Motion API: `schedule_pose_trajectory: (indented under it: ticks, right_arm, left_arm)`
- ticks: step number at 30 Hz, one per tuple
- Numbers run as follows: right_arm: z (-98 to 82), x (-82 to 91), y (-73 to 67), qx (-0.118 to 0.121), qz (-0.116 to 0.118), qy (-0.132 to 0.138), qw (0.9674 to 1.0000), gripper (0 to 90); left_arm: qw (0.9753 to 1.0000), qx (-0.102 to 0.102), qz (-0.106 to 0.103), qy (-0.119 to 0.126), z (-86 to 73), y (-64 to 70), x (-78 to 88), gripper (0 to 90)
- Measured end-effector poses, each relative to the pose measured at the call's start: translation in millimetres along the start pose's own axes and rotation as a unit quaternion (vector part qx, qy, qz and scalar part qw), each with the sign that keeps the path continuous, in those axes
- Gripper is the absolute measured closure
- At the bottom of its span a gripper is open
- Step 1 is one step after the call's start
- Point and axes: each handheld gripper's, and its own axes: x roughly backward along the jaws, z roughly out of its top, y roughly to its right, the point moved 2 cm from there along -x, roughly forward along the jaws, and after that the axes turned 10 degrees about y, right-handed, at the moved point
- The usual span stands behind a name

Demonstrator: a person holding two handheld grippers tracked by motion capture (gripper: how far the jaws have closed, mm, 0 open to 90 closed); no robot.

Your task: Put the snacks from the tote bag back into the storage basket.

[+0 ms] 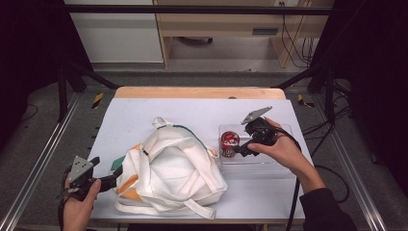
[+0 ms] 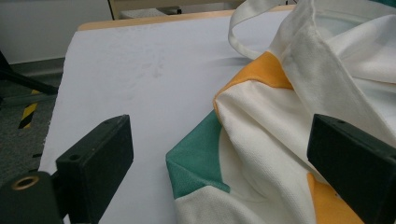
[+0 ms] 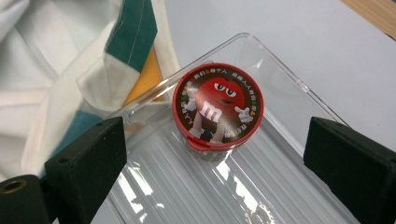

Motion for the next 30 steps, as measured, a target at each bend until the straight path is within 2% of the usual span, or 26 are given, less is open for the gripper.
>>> schedule_pose_trajectory:
  ticks: [6,11,13,14,17,20,22,23,26,28,29,30]
  right_arm:
    - [3.1,5.8,-7.2,-0.008,-0.019,0.018,0.9996,6.5]
    - [4.8,7.7,-14.3,-0.039,-0.047,0.022,0.9979,6.6]
    - [4.8,8.0,-15.9,-0.048,-0.051,0.030,0.9971,6.4]
    - [4.8,7.8,-17.5,-0.060,-0.057,0.029,0.9961,6.3]
    - [5.2,7.3,-19.2,-0.065,-0.067,0.038,0.9949,6.2]
    - [6.2,10.6,-24.1,-0.081,-0.091,0.043,0.9916,6.1]
    - [6.4,12.2,-25.3,-0.088,-0.095,0.047,0.9904,6.0]
    - [5.4,15.3,-27.4,-0.101,-0.106,0.053,0.9878,5.8]
    - [3.1,17.2,-30.0,-0.112,-0.126,0.051,0.9844,5.9]
    - [2.2,17.4,-31.2,-0.116,-0.128,0.054,0.9835,6.0]
    - [0.5,17.1,-34.7,-0.129,-0.131,0.062,0.9810,6.0]
    - [0.0,16.6,-36.1,-0.134,-0.133,0.065,0.9798,6.0]
  left_arm:
    - [1.0000,-0.001,0.000,0.000,0.1,0.3,0.0,7.4]
    - [1.0000,-0.001,0.000,0.001,0.0,0.4,0.0,7.4]
    - [1.0000,-0.001,0.000,0.000,-0.1,0.4,0.0,7.4]
    - [1.0000,-0.001,0.000,0.000,-0.1,0.4,0.0,7.4]
    - [1.0000,-0.001,0.000,0.000,0.0,0.3,0.1,7.4]
    - [1.0000,0.000,0.000,0.000,-0.1,0.1,-0.1,7.4]
    - [1.0000,0.000,0.000,0.000,-0.1,0.2,-0.1,7.4]
    - [1.0000,0.000,0.000,0.000,0.0,0.3,-0.1,7.4]
    - [1.0000,0.000,-0.001,0.000,-0.1,0.6,-0.2,7.4]
    - [1.0000,0.000,-0.001,0.000,-0.2,0.8,-0.4,7.4]
    - [1.0000,0.000,-0.001,0.000,-0.3,1.0,-0.4,7.4]
    - [1.0000,0.000,-0.001,0.000,-0.2,0.8,-0.3,7.4]
